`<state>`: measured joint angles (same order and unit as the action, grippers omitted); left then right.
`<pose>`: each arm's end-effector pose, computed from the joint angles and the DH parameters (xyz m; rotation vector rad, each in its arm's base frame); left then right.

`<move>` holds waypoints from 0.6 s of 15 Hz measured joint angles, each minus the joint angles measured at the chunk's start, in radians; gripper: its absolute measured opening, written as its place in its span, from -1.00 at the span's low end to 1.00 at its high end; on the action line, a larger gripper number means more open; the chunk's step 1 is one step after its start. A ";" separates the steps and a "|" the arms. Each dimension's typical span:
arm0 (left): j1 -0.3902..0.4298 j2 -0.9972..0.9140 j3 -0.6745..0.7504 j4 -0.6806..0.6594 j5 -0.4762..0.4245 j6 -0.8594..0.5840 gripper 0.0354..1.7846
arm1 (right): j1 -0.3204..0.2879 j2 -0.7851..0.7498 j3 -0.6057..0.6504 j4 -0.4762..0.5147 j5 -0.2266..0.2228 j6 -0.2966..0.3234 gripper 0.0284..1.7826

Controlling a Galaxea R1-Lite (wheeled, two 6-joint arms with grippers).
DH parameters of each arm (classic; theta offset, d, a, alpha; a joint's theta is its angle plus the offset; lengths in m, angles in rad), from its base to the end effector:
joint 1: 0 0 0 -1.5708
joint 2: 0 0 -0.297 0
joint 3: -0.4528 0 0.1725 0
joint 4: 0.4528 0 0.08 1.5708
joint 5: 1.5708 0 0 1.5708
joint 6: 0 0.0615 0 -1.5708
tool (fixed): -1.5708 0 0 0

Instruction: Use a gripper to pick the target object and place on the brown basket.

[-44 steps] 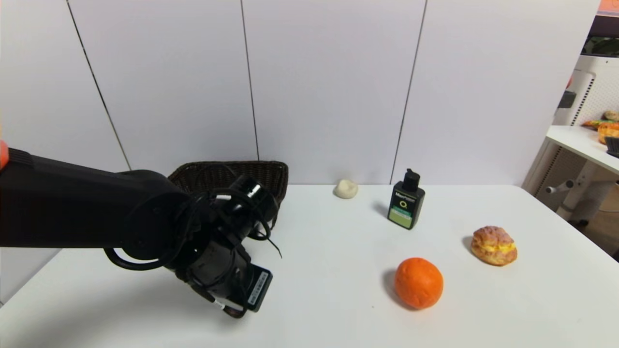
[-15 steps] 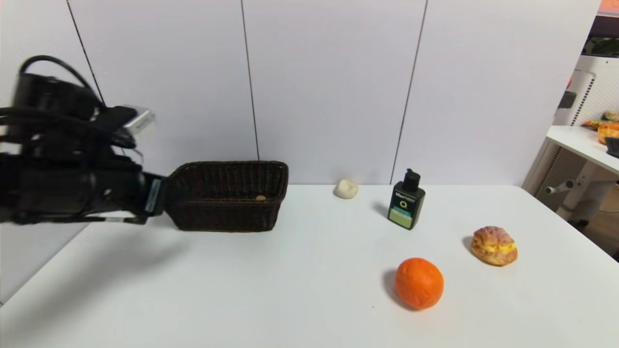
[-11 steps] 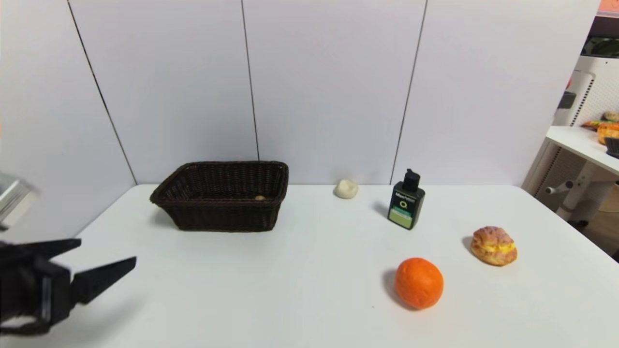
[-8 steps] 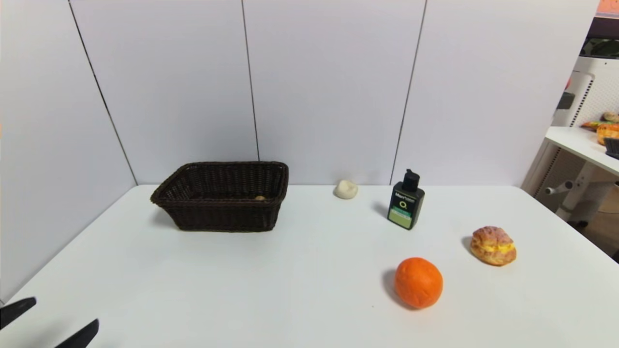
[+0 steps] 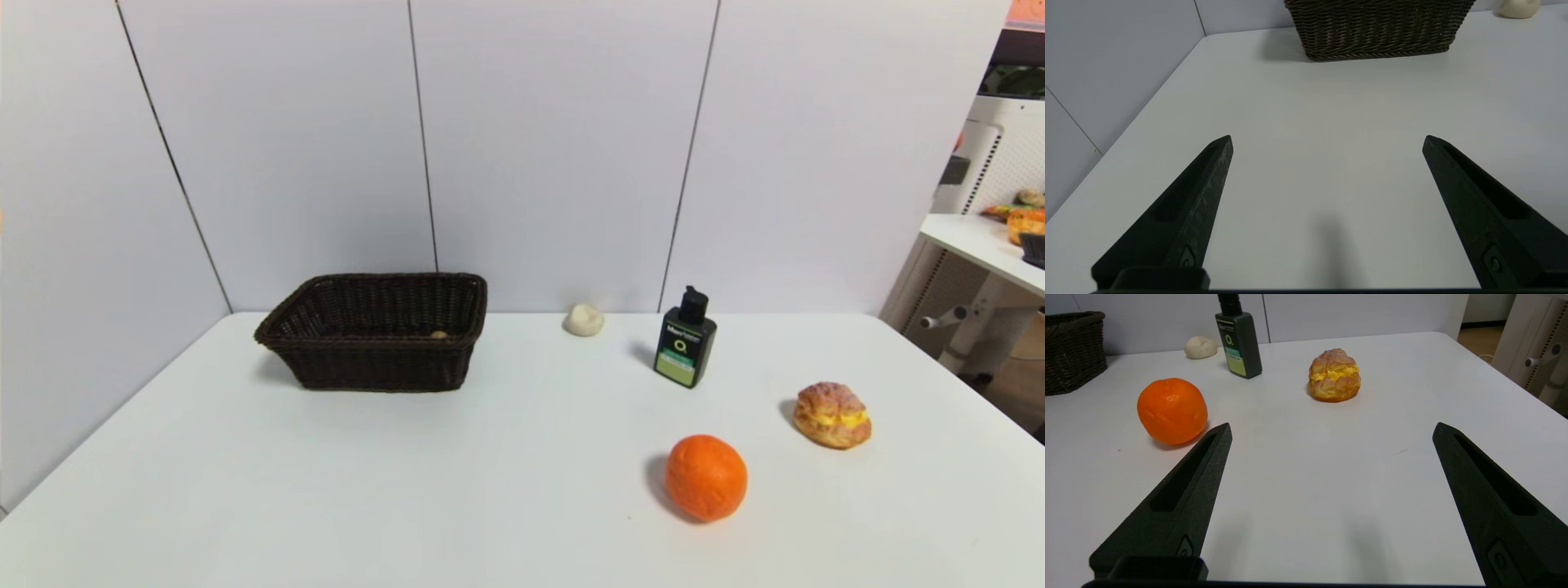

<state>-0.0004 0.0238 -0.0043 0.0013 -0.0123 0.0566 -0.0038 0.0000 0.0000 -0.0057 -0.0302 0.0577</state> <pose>0.0011 -0.0008 0.0766 0.0565 0.0204 -0.0133 -0.0004 -0.0019 0.0763 0.0578 -0.0067 -0.0338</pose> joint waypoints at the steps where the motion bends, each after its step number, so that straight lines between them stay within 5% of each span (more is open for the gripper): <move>1: 0.000 -0.010 0.001 0.000 0.001 -0.002 0.88 | 0.000 0.000 0.000 0.000 0.000 0.000 0.90; 9: 0.000 -0.026 0.003 -0.004 0.008 -0.072 0.89 | 0.000 0.000 0.000 0.000 -0.001 0.000 0.90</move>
<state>0.0000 -0.0023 -0.0017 -0.0023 -0.0047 -0.0153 -0.0038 0.0000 0.0000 -0.0057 -0.0311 0.0577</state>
